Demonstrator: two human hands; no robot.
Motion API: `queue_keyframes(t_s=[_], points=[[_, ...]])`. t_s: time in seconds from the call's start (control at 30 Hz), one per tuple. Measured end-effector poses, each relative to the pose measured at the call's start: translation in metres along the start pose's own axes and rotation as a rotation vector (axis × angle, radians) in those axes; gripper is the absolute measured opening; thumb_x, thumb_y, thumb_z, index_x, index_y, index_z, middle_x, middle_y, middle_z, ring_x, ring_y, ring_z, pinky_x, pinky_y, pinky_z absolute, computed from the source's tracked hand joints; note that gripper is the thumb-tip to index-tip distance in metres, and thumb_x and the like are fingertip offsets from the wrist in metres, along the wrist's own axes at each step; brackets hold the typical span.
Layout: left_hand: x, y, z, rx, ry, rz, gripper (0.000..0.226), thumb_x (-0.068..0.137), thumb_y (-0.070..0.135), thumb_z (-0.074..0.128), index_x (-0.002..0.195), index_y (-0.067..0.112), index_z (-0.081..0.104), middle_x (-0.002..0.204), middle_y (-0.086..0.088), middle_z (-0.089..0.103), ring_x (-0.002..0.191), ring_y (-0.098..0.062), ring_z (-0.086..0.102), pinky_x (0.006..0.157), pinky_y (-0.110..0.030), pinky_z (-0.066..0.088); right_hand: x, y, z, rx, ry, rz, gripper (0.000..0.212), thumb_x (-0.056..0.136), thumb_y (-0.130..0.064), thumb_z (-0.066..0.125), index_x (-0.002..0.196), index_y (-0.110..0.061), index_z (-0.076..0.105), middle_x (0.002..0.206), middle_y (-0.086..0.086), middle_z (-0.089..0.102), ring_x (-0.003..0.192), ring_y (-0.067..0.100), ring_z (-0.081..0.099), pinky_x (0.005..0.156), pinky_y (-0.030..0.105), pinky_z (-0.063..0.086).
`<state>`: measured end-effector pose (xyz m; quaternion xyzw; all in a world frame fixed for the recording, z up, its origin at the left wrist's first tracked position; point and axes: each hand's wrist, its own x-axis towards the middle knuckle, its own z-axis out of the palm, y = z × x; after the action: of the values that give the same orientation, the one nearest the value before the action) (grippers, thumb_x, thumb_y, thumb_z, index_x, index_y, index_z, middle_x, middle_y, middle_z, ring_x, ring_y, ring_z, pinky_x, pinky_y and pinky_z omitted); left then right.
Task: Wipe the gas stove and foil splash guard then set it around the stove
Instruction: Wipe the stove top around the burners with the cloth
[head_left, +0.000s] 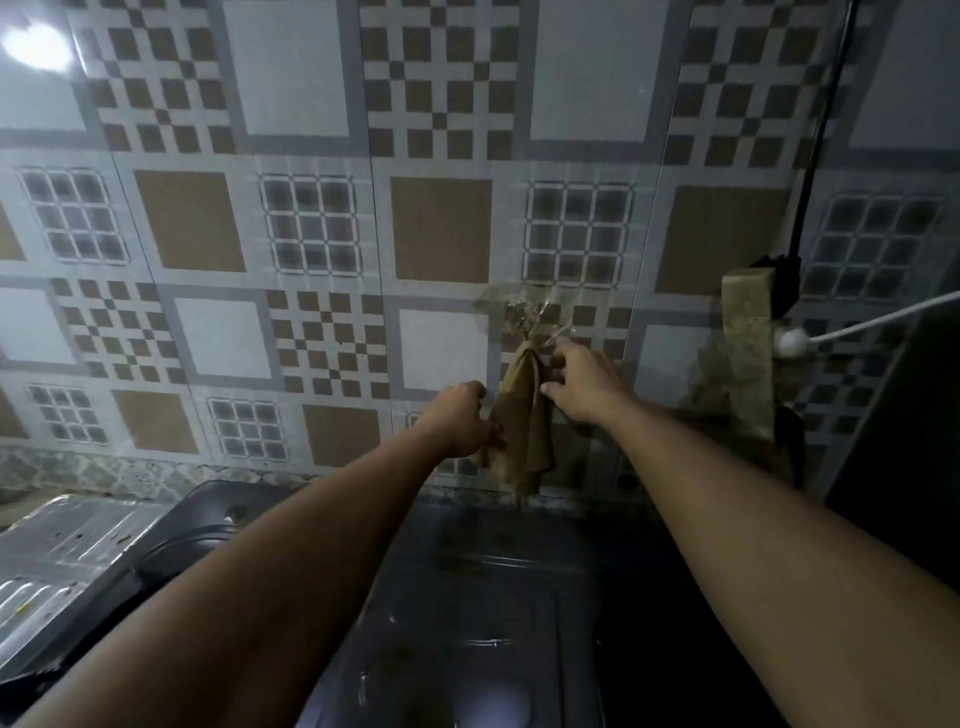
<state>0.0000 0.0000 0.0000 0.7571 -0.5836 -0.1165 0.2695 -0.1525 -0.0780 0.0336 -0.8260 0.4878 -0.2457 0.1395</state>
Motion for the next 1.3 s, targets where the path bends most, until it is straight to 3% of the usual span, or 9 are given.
queue_keyframes(t_s=[0.17,0.3,0.5,0.63,0.77,0.93,1.07,1.2,1.3], points=[[0.01,-0.005,0.02,-0.155,0.048,-0.061,0.017,0.091,0.013,0.062,0.108,0.011,0.066,0.102,-0.006,0.069,0.086,-0.011,0.065,0.071,-0.023,0.053,0.008,0.004,0.01,0.079,0.02,-0.017,0.008,0.089,-0.015,0.065,0.086,-0.022,0.064,0.085,0.002,0.066,0.081,0.018,0.064,0.065,0.027,0.045],[0.009,-0.012,-0.004,-0.16,0.146,-0.054,0.01,0.091,0.011,0.06,0.094,0.016,0.068,0.095,-0.003,0.068,0.085,-0.012,0.065,0.073,-0.026,0.055,0.011,0.004,0.007,0.106,0.086,-0.025,0.015,0.091,-0.016,0.059,0.078,-0.02,0.063,0.08,0.0,0.063,0.074,0.016,0.06,0.061,0.028,0.044],[-0.003,-0.016,-0.078,-0.199,0.284,-0.007,0.011,0.096,0.01,0.051,0.097,0.014,0.062,0.089,-0.002,0.06,0.075,-0.012,0.06,0.061,-0.023,0.052,-0.002,-0.022,-0.016,0.589,0.118,0.094,0.029,0.093,-0.017,0.046,0.065,-0.019,0.043,0.061,-0.001,0.039,0.058,0.014,0.039,0.056,0.029,0.033],[-0.019,-0.011,-0.116,-0.32,0.327,0.014,0.018,0.096,0.01,0.053,0.082,0.019,0.059,0.085,-0.002,0.059,0.074,-0.019,0.06,0.056,-0.03,0.052,-0.019,-0.061,-0.031,0.951,-0.029,0.251,0.02,0.089,-0.026,0.053,0.072,-0.016,0.051,0.066,0.004,0.044,0.067,0.021,0.047,0.064,0.034,0.042],[-0.046,-0.007,-0.134,-0.425,0.31,0.02,0.021,0.097,0.007,0.051,0.08,0.018,0.058,0.083,-0.002,0.057,0.065,-0.016,0.056,0.047,-0.025,0.047,-0.038,-0.099,-0.039,0.95,-0.4,0.327,0.053,0.079,-0.072,0.054,0.091,-0.021,0.065,0.094,0.009,0.07,0.094,0.029,0.066,0.092,0.046,0.052],[-0.082,-0.022,-0.15,-0.622,0.343,-0.053,0.022,0.096,0.006,0.052,0.08,0.018,0.06,0.082,-0.004,0.059,0.074,-0.019,0.059,0.057,-0.033,0.056,-0.067,-0.128,-0.036,0.893,-0.575,0.361,0.023,0.089,-0.033,0.064,0.081,-0.012,0.069,0.073,0.008,0.071,0.064,0.024,0.067,0.079,0.041,0.056],[-0.107,-0.047,-0.151,-0.857,0.409,-0.256,0.018,0.09,-0.002,0.06,0.08,0.013,0.066,0.079,-0.005,0.064,0.075,-0.023,0.064,0.06,-0.032,0.058,-0.091,-0.152,-0.03,0.974,-0.437,0.405,0.017,0.098,-0.016,0.052,0.087,-0.012,0.065,0.061,0.006,0.069,0.055,0.021,0.066,0.056,0.033,0.058],[-0.122,-0.08,-0.145,-0.989,0.299,-0.489,0.022,0.084,-0.009,0.065,0.104,0.0,0.065,0.11,-0.011,0.067,0.092,-0.018,0.066,0.07,-0.025,0.055,-0.106,-0.178,-0.017,0.991,-0.136,0.262,0.006,0.093,-0.015,0.063,0.094,-0.013,0.067,0.096,0.008,0.07,0.093,0.023,0.064,0.092,0.04,0.052],[-0.142,-0.084,-0.154,-1.09,0.164,-0.568,0.051,0.085,-0.016,0.058,0.134,-0.007,0.048,0.137,-0.013,0.05,0.119,-0.027,0.057,0.082,-0.025,0.052,-0.113,-0.188,-0.018,0.918,0.018,0.165,0.008,0.091,-0.009,0.063,0.089,-0.014,0.069,0.088,0.002,0.066,0.094,0.022,0.061,0.091,0.036,0.051]])
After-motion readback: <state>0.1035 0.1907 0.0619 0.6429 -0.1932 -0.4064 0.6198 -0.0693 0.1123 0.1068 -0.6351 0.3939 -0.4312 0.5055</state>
